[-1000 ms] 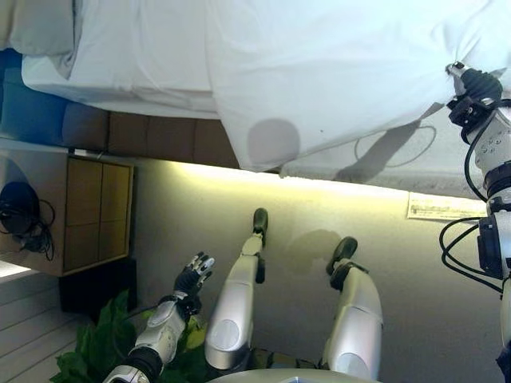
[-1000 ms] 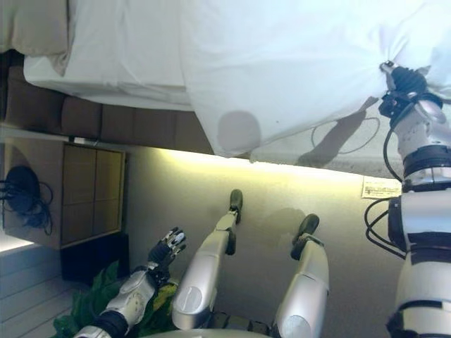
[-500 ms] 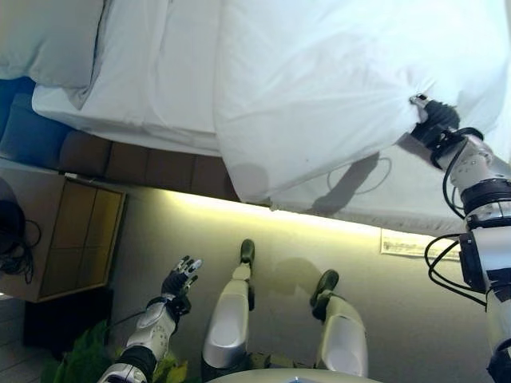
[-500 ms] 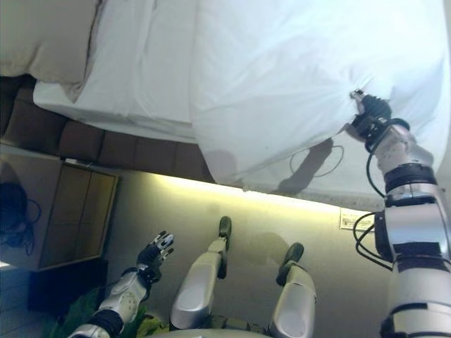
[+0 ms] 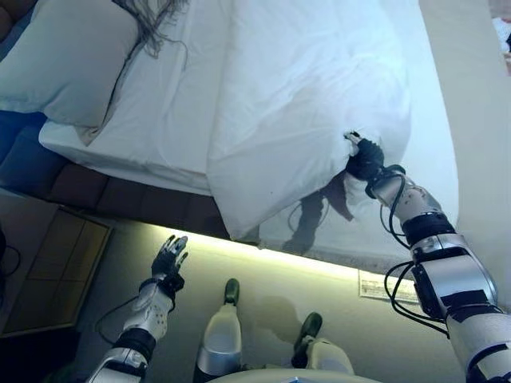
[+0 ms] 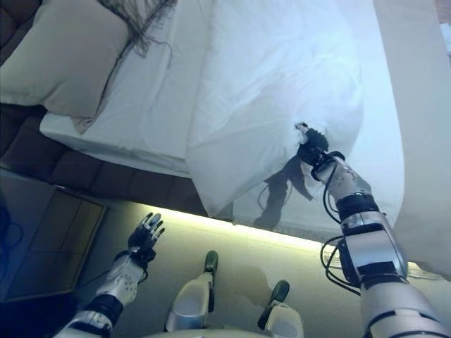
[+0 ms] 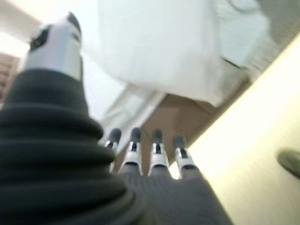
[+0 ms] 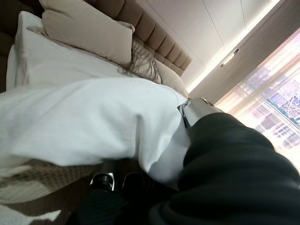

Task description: Make the bed neatly

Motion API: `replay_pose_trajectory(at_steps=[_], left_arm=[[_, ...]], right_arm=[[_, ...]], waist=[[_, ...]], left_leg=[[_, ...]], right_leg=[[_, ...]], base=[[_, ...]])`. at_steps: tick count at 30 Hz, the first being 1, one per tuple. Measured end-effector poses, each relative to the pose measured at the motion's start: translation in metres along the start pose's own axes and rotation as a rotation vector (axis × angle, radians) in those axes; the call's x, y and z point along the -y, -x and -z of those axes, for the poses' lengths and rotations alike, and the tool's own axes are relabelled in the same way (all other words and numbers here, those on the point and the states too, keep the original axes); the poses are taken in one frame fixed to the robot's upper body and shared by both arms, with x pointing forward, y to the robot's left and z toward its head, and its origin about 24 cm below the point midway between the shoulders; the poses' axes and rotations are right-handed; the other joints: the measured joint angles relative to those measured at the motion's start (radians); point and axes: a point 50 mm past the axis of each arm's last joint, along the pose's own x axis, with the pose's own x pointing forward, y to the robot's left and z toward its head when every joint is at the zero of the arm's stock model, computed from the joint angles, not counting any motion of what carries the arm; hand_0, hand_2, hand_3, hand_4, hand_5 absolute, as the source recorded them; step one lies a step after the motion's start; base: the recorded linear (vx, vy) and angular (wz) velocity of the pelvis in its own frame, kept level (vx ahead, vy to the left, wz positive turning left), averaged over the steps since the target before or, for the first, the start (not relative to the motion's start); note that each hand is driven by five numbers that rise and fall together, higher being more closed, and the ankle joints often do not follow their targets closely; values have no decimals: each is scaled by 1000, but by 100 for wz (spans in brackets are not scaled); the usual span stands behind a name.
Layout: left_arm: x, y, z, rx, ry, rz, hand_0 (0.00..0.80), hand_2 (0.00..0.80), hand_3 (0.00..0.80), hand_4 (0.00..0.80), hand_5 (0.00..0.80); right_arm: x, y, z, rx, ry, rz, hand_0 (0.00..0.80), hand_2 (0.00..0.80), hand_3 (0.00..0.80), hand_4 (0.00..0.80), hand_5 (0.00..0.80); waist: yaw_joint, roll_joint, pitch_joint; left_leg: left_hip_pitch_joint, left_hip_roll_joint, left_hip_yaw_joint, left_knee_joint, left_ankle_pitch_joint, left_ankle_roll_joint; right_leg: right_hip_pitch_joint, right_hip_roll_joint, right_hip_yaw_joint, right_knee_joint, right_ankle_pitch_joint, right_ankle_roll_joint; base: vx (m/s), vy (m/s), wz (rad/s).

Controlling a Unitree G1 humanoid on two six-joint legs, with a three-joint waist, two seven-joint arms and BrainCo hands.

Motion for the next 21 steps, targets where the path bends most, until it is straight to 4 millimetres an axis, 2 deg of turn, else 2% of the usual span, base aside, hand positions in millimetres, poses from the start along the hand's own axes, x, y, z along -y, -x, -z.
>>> replay_pose_trajectory(at_steps=[4, 7, 13, 21], left_arm=[[20, -8, 1, -24, 163, 35, 0, 0, 0, 0, 0], [35, -12, 10, -86, 257, 59, 0, 0, 0, 0, 0], [36, -7, 44, -290, 468, 42, 0, 0, 0, 0, 0], [41, -1, 58, -432, 661, 61, 0, 0, 0, 0, 0]], right_arm=[[-17, -9, 25, -48, -45, -33, 800, 800, 800, 800, 800], [-28, -12, 35, -57, -53, -60, 800, 800, 800, 800, 800], [-36, -15, 46, -68, -58, -76, 800, 800, 800, 800, 800], [-47, -19, 56, -53, -112, -109, 800, 800, 800, 800, 800]], waist=[[-2, -41, -23], [-1, -54, -30], [0, -77, -32], [2, -145, -27]], left_leg=[[0, 10, -2, 0, -3, -7], [-2, 16, -4, 1, -4, -12], [-7, 21, -5, 1, -7, -16], [-28, 44, -9, 14, -13, -34]], right_leg=[[12, 14, -2, -25, 7, -6], [13, 21, -2, -31, 7, -8], [14, 29, -2, -42, 9, -9], [13, 56, -2, -69, 14, -21]], base=[[-9, -75, 0], [-10, -82, 0], [-8, -76, 0], [-11, -110, 0]])
